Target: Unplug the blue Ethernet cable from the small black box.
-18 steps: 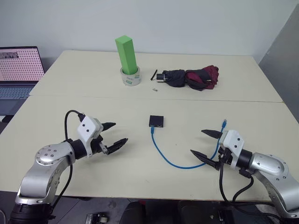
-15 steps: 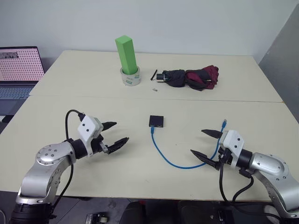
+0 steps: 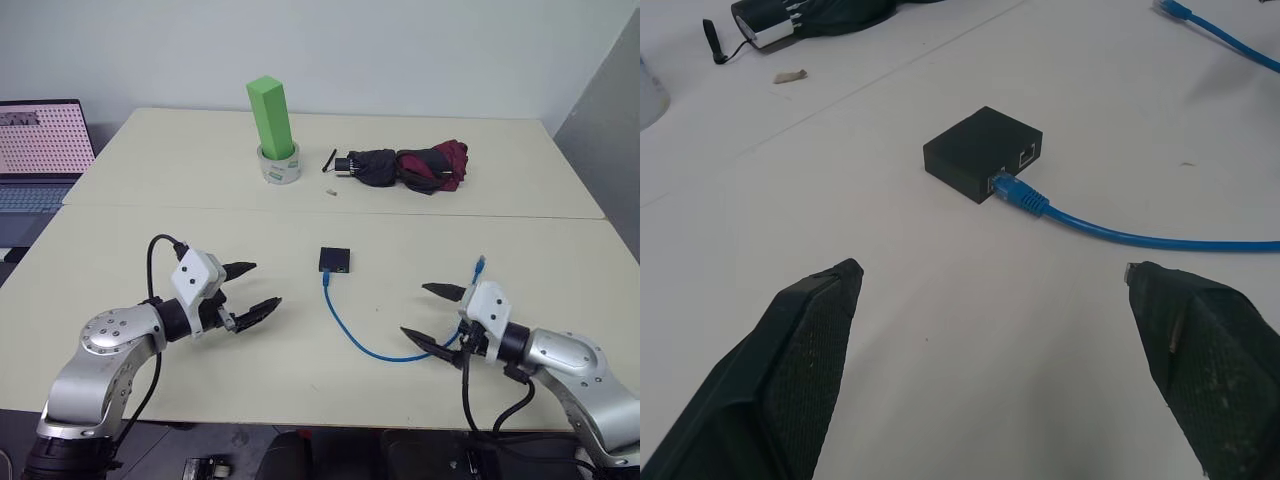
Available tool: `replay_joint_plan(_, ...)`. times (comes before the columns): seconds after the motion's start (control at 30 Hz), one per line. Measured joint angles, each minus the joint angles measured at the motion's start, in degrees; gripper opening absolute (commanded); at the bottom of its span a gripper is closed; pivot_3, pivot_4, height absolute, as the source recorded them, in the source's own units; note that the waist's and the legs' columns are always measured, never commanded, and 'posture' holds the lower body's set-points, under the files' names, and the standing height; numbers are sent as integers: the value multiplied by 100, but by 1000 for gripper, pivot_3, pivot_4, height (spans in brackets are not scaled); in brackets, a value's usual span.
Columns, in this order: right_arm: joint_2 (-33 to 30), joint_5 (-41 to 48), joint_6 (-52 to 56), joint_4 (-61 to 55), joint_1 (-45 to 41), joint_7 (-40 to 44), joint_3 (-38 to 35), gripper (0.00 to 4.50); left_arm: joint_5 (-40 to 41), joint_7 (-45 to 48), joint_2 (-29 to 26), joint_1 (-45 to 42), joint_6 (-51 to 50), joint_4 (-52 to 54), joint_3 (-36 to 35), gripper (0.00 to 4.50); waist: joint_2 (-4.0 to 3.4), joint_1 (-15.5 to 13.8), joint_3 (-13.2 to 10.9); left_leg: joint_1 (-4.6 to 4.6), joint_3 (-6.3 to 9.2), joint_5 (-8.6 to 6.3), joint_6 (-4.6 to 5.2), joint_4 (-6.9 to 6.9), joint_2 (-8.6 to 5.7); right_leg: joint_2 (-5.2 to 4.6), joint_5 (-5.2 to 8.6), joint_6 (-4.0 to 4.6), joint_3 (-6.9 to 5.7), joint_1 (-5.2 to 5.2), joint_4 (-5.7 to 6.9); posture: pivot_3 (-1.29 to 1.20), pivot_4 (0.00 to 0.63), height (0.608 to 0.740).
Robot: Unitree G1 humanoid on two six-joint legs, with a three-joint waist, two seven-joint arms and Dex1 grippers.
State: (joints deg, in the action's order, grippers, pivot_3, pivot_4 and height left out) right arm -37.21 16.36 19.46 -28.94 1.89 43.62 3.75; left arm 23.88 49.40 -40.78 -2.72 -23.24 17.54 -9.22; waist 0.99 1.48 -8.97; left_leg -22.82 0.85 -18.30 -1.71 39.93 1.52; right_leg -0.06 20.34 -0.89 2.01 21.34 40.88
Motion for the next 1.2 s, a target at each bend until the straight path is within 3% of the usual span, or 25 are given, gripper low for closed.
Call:
replay_joint_plan(0.1,283,-172,135,4,-259,-84,476,4500,-1,11,-5,26,0,20,18,4477,0,7,0,1,1,1,-1,0,3,2,0,0,-2,1,2,0,150,740)
replay_joint_plan(0.23,1148,-676,345,420,-898,-437,1578,4500,93,335,-160,176,-4,88,107,4477,2,21,1,-1,1,10,-18,-1,3,4,0,0,0,6,4,0,150,740)
replay_joint_plan(0.53,2020,-1301,683,1582,-1553,-954,2234,4500,270,1265,-741,450,151,88,86,4477,2,0,0,-1,2,10,-18,0,-1,0,0,0,-3,7,2,0,150,740)
replay_joint_plan(0.67,2151,-1396,906,1670,-1671,-1100,2238,3795,251,1328,-771,442,249,4,87,4500,2,14,0,0,2,10,-17,-1,1,1,0,0,-4,7,4,0,150,740)
replay_joint_plan(0.77,2283,-1489,1081,1670,-1695,-1255,2224,2952,230,1373,-775,443,331,-8,89,4500,2,19,1,1,2,9,-16,-2,2,2,0,0,-4,8,6,0,150,740)
replay_joint_plan(1.2,2394,-1483,1700,1492,-1750,-1410,1973,37,307,1399,-706,128,348,-17,113,4500,2,14,2,1,5,0,-1,-1,0,1,0,0,-5,6,7,0,150,740)
